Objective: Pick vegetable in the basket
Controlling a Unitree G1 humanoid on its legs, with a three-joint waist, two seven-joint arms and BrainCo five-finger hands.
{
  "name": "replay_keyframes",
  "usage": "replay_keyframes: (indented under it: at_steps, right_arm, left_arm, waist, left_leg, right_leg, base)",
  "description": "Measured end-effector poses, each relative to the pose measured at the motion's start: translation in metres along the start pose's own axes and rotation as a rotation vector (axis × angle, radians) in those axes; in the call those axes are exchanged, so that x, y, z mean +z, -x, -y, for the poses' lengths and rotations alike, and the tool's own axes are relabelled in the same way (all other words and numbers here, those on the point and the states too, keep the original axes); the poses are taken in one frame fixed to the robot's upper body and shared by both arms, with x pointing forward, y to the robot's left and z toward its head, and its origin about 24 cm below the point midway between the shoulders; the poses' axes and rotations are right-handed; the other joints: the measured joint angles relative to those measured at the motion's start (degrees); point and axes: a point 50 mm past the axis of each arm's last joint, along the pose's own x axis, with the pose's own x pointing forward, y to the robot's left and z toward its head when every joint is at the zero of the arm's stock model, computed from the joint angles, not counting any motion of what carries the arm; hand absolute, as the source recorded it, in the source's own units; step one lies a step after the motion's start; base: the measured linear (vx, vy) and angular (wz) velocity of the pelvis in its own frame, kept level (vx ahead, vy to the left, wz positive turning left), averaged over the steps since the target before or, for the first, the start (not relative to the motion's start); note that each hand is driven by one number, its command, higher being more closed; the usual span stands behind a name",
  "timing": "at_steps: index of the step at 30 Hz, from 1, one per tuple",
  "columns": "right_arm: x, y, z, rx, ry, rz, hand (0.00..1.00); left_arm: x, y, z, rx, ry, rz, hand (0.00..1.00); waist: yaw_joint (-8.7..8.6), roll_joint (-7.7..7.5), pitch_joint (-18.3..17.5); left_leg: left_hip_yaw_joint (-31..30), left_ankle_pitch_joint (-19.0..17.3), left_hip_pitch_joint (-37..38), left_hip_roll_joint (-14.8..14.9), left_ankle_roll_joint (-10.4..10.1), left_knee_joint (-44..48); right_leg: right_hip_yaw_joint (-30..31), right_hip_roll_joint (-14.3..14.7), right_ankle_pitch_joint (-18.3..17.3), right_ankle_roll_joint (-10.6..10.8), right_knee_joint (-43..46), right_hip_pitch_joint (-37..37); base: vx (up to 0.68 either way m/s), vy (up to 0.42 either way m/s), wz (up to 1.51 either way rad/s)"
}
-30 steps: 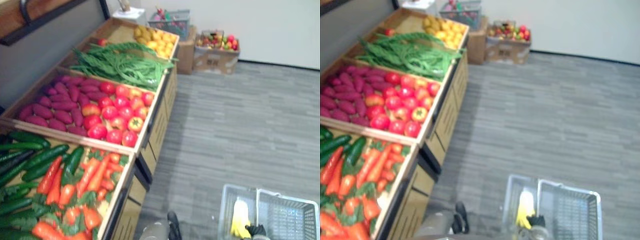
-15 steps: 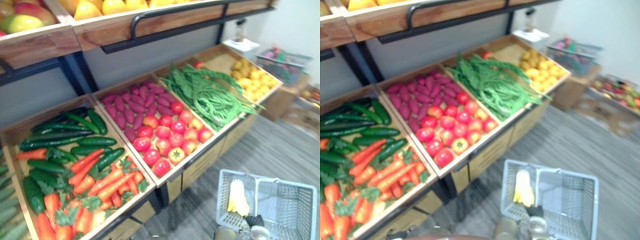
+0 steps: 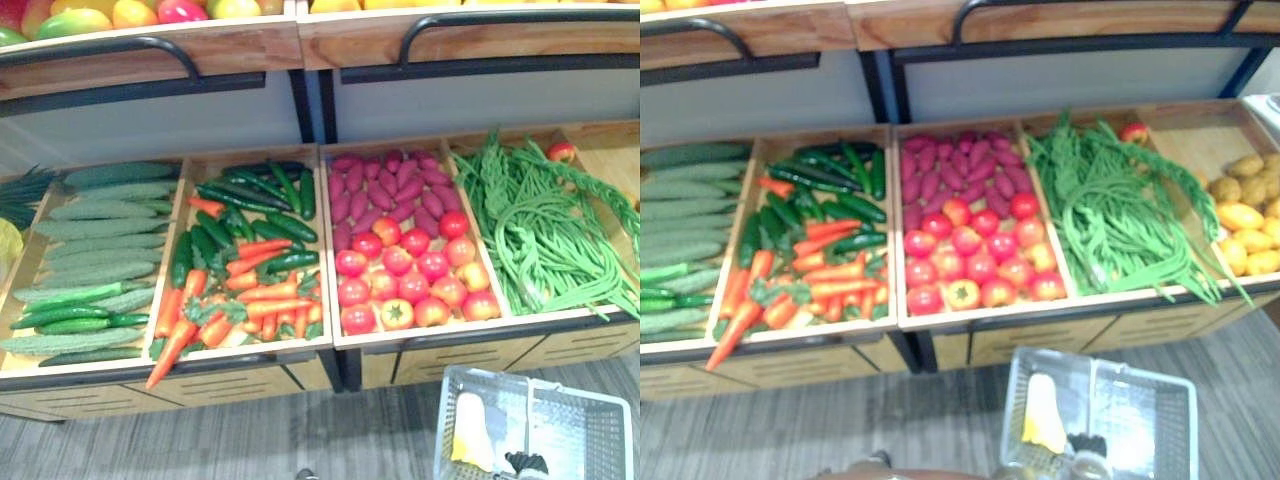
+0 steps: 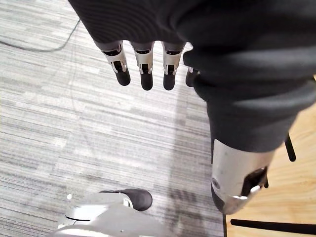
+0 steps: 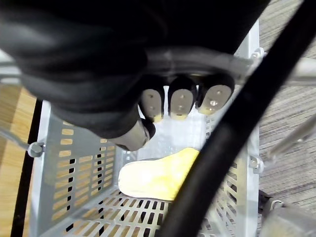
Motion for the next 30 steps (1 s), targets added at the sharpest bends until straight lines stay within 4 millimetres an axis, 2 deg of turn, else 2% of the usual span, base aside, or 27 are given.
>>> replay_keyframes:
  at_steps: [6, 8, 10, 12, 13, 15, 16, 18, 25, 28, 30]
  right_arm:
    - [-0.011, 0.003, -0.003, 0.003, -0.039, -0.040, 1.00]
    - [-0.011, 0.003, -0.003, 0.003, -0.037, -0.036, 1.00]
    - [-0.012, 0.003, -0.003, 0.005, -0.032, -0.035, 1.00]
    - [-0.011, 0.004, -0.007, 0.016, -0.017, -0.016, 1.00]
    - [-0.010, 0.005, -0.008, 0.018, -0.016, -0.012, 1.00]
    - [-0.011, 0.006, -0.012, 0.022, -0.008, 0.003, 1.00]
    - [-0.011, 0.007, -0.013, 0.025, -0.003, 0.006, 1.00]
    - [-0.010, 0.007, -0.015, 0.030, 0.001, 0.014, 1.00]
    - [-0.010, 0.008, -0.018, 0.039, 0.018, 0.024, 1.00]
    - [-0.011, 0.008, -0.018, 0.041, 0.020, 0.023, 1.00]
    - [-0.011, 0.008, -0.017, 0.039, 0.021, 0.022, 1.00]
  left_arm:
    - [-0.003, -0.002, -0.005, 0.023, 0.001, -0.021, 0.00]
    - [0.008, -0.001, -0.005, 0.040, 0.031, 0.031, 0.00]
    - [0.031, 0.003, -0.011, 0.084, 0.099, 0.152, 0.00]
    - [0.072, 0.021, -0.033, 0.213, 0.189, 0.422, 0.00]
    - [0.083, 0.027, -0.039, 0.254, 0.208, 0.492, 0.00]
    - [0.117, 0.049, -0.063, 0.448, 0.282, 0.726, 0.00]
    - [0.124, 0.055, -0.068, 0.493, 0.309, 0.780, 0.00]
    - [0.150, 0.082, -0.085, 0.615, 0.386, 0.983, 0.00]
    - [0.200, 0.145, -0.118, 0.748, 0.418, 1.507, 0.00]
    - [0.208, 0.152, -0.122, 0.757, 0.326, 1.621, 0.00]
    - [0.212, 0.150, -0.124, 0.736, 0.250, 1.658, 0.00]
  waist:
    - [-0.20, -1.01, -0.30]
    - [-0.26, -1.03, -0.35]
    - [-0.25, -1.11, -0.35]
    - [-0.02, -1.23, -0.71]
    - [-0.02, -1.25, -0.70]
    - [0.04, -1.31, -0.78]
    - [0.04, -1.35, -0.79]
    - [0.11, -1.52, -0.86]
    - [0.02, -1.94, -1.20]
    - [-0.07, -2.08, -1.43]
    - [-0.01, -2.17, -1.55]
  left_leg:
    - [0.64, 1.75, 1.91, -2.26, 0.90, -3.60]
    - [1.17, 2.26, 2.15, -2.37, 0.89, -4.71]
    - [1.07, 2.30, 1.97, -2.33, 0.89, -4.73]
    - [1.03, 2.32, 1.71, -2.31, 0.88, -4.75]
    - [1.03, 2.34, 1.64, -2.31, 0.88, -4.75]
    - [1.02, 2.33, 1.80, -2.32, 0.88, -4.77]
    - [1.02, 2.33, 1.80, -2.31, 0.88, -4.78]
    - [1.01, 2.32, 1.79, -2.32, 0.89, -4.78]
    - [1.55, 2.29, 1.94, -2.14, 0.88, -4.79]
    - [1.80, 2.29, 1.89, -2.08, 0.88, -4.79]
    - [2.24, 2.28, 1.90, -2.04, 0.87, -4.80]
  right_leg:
    - [1.07, -0.91, 1.88, 0.36, -2.50, 0.79]
    - [1.63, -0.86, 1.94, 0.45, -2.51, 0.51]
    - [1.61, -0.80, 1.93, 0.44, -2.51, 0.37]
    - [1.63, -0.75, 1.92, 0.42, -2.43, -0.28]
    - [1.63, -0.74, 1.93, 0.42, -2.41, -0.34]
    - [1.75, -0.71, 1.92, 0.39, -2.26, -0.24]
    - [1.82, -0.69, 1.92, 0.38, -2.26, -0.24]
    - [2.08, -0.65, 1.93, 0.37, -2.27, -0.24]
    - [3.34, -0.23, 2.25, -0.20, -2.81, -0.42]
    - [3.68, 0.00, 2.58, -0.36, -3.42, -0.47]
    - [4.21, 0.12, 2.68, -0.31, -3.63, -0.70]
  base:
    - [-0.04, 0.059, -0.02]
    - [-0.05, 0.007, -0.11]
    - [0.00, 0.000, 0.00]
    - [0.00, 0.000, 0.00]
    - [0.05, -0.008, 0.00]
    - [0.05, -0.006, 0.01]
    - [0.05, -0.003, 0.01]
    - [0.04, 0.000, 0.01]
    - [0.00, -0.001, -0.04]
    - [-0.02, -0.003, -0.07]
    - [-0.02, 0.000, -0.11]
